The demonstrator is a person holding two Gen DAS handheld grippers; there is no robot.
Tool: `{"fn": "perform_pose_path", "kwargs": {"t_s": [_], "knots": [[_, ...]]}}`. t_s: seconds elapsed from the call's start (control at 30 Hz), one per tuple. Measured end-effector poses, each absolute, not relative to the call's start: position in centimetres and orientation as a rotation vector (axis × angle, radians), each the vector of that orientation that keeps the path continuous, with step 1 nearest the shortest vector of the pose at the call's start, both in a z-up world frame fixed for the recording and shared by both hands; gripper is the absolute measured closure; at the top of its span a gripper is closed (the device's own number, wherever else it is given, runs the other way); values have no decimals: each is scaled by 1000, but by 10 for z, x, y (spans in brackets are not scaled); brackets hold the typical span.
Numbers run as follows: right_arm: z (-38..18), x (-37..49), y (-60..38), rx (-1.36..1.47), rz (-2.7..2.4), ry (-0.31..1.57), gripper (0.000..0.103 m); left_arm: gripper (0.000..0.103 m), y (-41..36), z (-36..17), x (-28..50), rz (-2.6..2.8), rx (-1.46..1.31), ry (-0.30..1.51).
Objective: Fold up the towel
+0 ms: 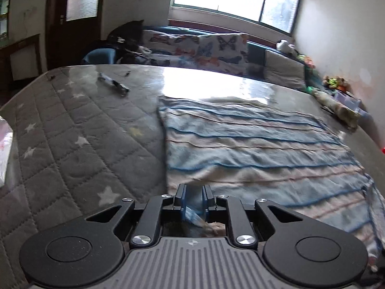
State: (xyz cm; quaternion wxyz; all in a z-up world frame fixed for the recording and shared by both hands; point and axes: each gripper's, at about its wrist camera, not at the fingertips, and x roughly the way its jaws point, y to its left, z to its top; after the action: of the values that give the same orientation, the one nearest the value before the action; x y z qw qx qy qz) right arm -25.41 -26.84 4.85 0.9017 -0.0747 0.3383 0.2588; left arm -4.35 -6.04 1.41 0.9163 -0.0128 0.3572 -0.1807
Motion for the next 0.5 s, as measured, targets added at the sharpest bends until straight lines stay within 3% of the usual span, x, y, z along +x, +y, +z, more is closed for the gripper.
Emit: {"fn": "perform_pose_path", "kwargs": {"t_s": [0.27, 0.5], "knots": [[40, -257, -270, -142, 542, 716, 73, 88, -69, 17, -44, -353, -9, 725], [47, -264, -281, -136, 525, 699, 73, 84, -65, 27, -92, -438, 21, 716]]}}
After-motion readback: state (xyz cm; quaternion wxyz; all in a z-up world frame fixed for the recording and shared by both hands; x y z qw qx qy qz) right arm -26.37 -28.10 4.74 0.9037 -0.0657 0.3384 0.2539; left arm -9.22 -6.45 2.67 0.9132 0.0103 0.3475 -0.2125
